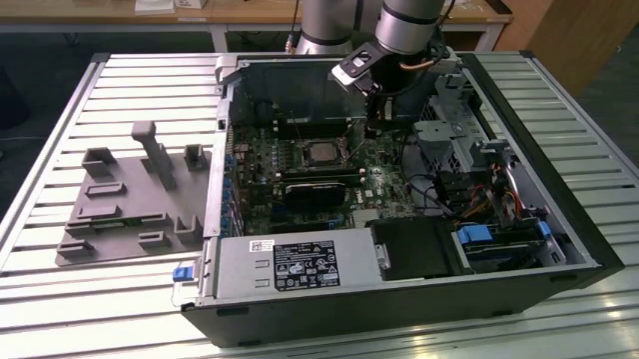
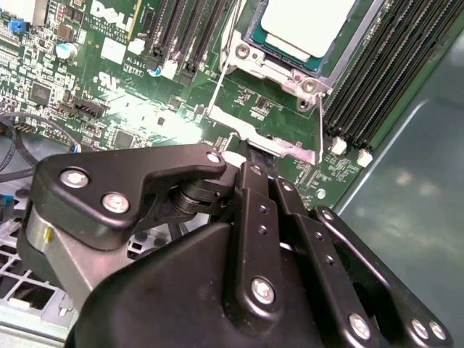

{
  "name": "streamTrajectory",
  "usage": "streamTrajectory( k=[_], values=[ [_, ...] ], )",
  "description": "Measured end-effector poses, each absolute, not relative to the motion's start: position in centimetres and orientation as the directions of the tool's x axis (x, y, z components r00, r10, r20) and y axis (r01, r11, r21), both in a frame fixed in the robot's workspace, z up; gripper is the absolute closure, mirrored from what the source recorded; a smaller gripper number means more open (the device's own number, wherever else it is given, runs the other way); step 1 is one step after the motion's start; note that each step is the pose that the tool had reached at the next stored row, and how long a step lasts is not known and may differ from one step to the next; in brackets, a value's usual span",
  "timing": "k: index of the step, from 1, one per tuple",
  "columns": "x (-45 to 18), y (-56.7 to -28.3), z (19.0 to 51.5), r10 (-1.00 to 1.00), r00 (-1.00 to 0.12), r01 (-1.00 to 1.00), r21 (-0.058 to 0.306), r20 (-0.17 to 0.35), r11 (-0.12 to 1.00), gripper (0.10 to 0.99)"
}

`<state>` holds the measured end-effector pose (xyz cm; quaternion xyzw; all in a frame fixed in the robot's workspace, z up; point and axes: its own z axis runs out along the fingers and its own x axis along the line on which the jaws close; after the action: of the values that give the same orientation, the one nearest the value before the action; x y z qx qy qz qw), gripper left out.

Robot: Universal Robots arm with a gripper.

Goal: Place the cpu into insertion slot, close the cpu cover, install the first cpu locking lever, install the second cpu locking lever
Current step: 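Close the cpu cover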

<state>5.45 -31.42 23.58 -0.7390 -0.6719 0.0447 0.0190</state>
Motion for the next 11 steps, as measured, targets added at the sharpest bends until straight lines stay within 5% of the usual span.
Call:
streamTrajectory(
  k=[11],
  values=[
    [3.4,-31.3,23.6,0.995,0.093,0.992,-0.087,-0.04,-0.096,0.984]
  ],
)
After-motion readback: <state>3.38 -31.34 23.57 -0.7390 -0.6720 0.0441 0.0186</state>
